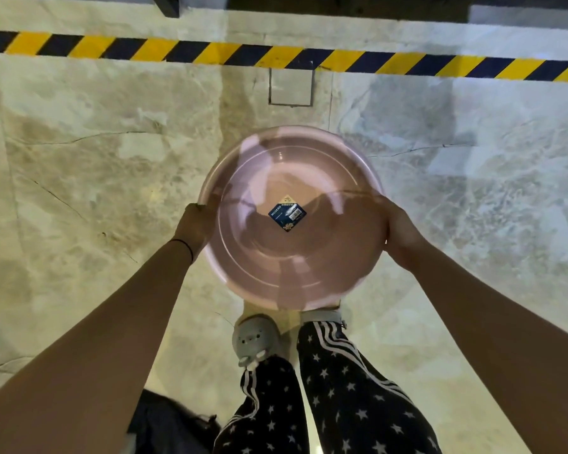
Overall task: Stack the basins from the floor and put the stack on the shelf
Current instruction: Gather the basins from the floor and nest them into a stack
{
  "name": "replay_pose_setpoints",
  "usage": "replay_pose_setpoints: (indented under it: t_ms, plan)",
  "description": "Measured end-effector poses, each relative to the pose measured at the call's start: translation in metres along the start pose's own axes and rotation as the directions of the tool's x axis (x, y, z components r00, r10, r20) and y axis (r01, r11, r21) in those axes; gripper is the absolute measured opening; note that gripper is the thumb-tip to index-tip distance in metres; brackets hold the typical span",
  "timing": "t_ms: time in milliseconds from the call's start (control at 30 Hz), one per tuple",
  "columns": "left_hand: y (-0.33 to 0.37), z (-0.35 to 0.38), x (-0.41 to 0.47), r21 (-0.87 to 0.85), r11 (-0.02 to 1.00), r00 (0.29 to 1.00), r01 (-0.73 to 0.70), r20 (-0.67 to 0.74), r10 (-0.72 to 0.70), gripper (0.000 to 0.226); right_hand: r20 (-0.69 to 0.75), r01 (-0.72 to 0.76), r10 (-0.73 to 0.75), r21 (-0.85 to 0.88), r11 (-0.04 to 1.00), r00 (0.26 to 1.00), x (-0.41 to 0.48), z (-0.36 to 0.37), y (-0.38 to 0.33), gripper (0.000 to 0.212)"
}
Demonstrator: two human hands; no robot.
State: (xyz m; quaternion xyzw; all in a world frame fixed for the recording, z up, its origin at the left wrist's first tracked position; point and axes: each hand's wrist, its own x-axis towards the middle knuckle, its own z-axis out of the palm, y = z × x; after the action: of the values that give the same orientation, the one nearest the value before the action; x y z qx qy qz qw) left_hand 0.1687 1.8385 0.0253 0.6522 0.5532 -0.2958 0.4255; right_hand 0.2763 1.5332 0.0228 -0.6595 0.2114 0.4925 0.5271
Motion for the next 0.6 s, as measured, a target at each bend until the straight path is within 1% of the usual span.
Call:
replay_pose_setpoints:
  t_ms: [33, 67, 133, 167, 200, 267, 300, 333, 400, 467, 500, 533, 600]
  plan:
    - [-0.002, -0.003, 0.006, -0.027, 0.999, 1.000, -0.021, 0.002, 0.021, 0.075, 0.024, 0.012, -0.013, 0.027, 1.000, 1.000, 0.003, -0.003, -0.001, 0.041]
    - [-0.004, -0.006, 0.010, -0.073, 0.996, 0.998, -0.044, 0.041, 0.047, 0.075, 0.050, 0.034, -0.038, 0.062, 0.997, 0.998, 0.006, -0.005, -0.002, 0.042]
    - [-0.006, -0.012, 0.016, -0.168, 0.983, 0.972, -0.077, 0.206, 0.111, 0.076, 0.109, 0.065, -0.079, 0.128, 0.990, 0.991, 0.012, -0.010, -0.004, 0.040]
    - [-0.009, -0.013, 0.019, -0.229, 0.967, 0.939, -0.109, 0.296, 0.175, 0.071, 0.141, 0.062, -0.081, 0.135, 0.989, 0.987, 0.015, -0.013, -0.003, 0.039]
    - [-0.012, -0.013, 0.024, -0.303, 0.944, 0.900, -0.131, 0.362, 0.241, 0.061, 0.168, 0.054, -0.075, 0.125, 0.991, 0.983, 0.019, -0.015, -0.001, 0.040]
    - [-0.020, -0.013, 0.033, -0.426, 0.900, 0.845, -0.093, 0.444, 0.298, 0.044, 0.207, 0.033, -0.054, 0.103, 0.994, 0.977, 0.027, -0.020, 0.007, 0.043]
    - [-0.025, -0.014, 0.037, -0.463, 0.885, 0.830, -0.050, 0.474, 0.295, 0.042, 0.221, 0.018, -0.042, 0.105, 0.994, 0.974, 0.031, -0.022, 0.011, 0.045]
    - [-0.030, -0.015, 0.041, -0.493, 0.870, 0.816, -0.007, 0.500, 0.290, 0.044, 0.228, 0.007, -0.033, 0.115, 0.993, 0.973, 0.035, -0.025, 0.015, 0.045]
    - [-0.041, -0.017, 0.052, -0.524, 0.850, 0.800, 0.049, 0.531, 0.281, 0.066, 0.246, -0.007, -0.027, 0.135, 0.991, 0.969, 0.042, -0.031, 0.021, 0.044]
    - [-0.048, -0.017, 0.060, -0.531, 0.845, 0.791, 0.057, 0.541, 0.287, 0.088, 0.271, -0.019, -0.018, 0.135, 0.991, 0.962, 0.047, -0.036, 0.025, 0.049]
    - [-0.051, -0.017, 0.064, -0.537, 0.842, 0.791, 0.050, 0.536, 0.295, 0.095, 0.275, -0.035, -0.006, 0.142, 0.989, 0.961, 0.049, -0.039, 0.027, 0.052]
    - [-0.051, -0.015, 0.065, -0.545, 0.837, 0.792, 0.042, 0.529, 0.305, 0.095, 0.276, -0.047, 0.003, 0.152, 0.987, 0.961, 0.051, -0.040, 0.029, 0.054]
    - [-0.051, -0.013, 0.067, -0.568, 0.823, 0.789, 0.011, 0.510, 0.342, 0.078, 0.280, -0.037, -0.010, 0.162, 0.986, 0.960, 0.055, -0.041, 0.033, 0.049]
